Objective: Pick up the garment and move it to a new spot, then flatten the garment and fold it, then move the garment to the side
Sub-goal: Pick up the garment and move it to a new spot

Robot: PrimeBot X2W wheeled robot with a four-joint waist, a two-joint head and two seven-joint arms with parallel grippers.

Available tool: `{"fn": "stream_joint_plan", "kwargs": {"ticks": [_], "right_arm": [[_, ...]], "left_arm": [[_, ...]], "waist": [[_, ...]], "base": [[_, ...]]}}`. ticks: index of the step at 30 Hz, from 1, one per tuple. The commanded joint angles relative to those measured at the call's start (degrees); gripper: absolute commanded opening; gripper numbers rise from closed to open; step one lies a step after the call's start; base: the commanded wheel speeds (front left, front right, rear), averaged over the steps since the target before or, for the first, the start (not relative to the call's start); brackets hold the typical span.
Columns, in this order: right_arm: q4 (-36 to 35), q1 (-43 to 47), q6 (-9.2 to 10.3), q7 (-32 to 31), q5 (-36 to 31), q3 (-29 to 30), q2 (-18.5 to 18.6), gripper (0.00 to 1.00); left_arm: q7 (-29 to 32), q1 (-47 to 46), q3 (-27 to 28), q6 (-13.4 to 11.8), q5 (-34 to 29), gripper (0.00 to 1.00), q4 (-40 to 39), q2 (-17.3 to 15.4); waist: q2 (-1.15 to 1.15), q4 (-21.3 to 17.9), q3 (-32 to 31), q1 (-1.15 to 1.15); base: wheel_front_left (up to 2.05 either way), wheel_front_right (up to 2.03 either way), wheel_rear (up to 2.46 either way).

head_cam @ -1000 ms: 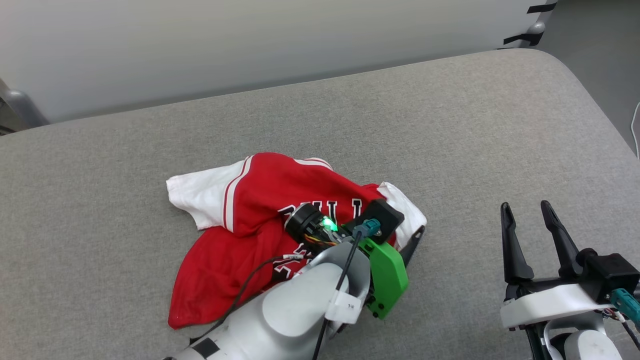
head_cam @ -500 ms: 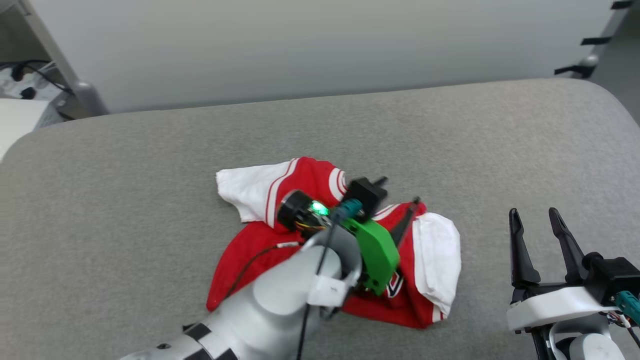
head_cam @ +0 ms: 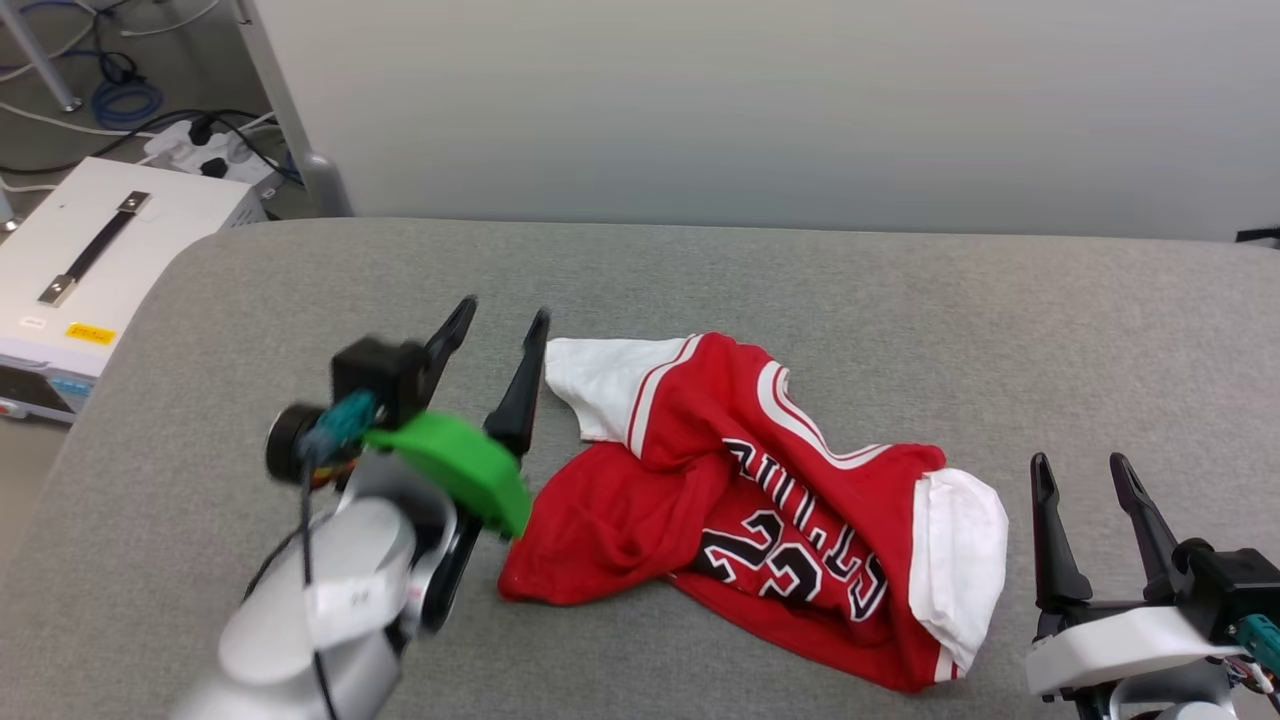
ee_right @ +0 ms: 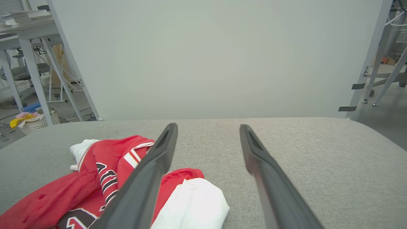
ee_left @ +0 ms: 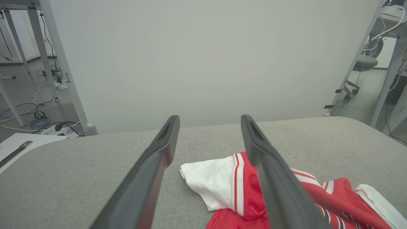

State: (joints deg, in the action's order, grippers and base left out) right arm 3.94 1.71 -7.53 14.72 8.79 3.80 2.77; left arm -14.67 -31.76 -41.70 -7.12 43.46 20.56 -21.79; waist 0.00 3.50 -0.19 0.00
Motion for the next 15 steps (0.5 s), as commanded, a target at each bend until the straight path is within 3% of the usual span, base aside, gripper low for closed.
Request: {"fn": "stream_joint_plan", "kwargs": {"ticks": [1, 5, 15], "right_arm": [[-0.1, 1.0, 0.04, 0.3, -0.3, 0.0, 0.1, 1.00], [0.0, 1.6, 0.04, 0.3, -0.2, 0.1, 0.1, 1.00], [0.7, 2.1, 0.04, 0.3, -0.5, -0.5, 0.1, 1.00]], "left_arm": [[-0.3, 4.4, 2.1, -0.1, -1.4, 1.00, -2.7, -0.8], [-0.3, 12.9, 7.1, -0.1, -4.1, 1.00, -9.2, -0.9], [-0.3, 23.3, 14.5, 1.6, -10.2, 1.00, -13.6, 4.0]], "waist": [[0.00, 1.0, -0.6, 0.00], [0.00, 1.5, -0.7, 0.00], [0.00, 1.4, -0.4, 0.00]], "base": [[0.00, 0.00, 0.00], [0.00, 0.00, 0.00], [0.00, 0.00, 0.00]]}}
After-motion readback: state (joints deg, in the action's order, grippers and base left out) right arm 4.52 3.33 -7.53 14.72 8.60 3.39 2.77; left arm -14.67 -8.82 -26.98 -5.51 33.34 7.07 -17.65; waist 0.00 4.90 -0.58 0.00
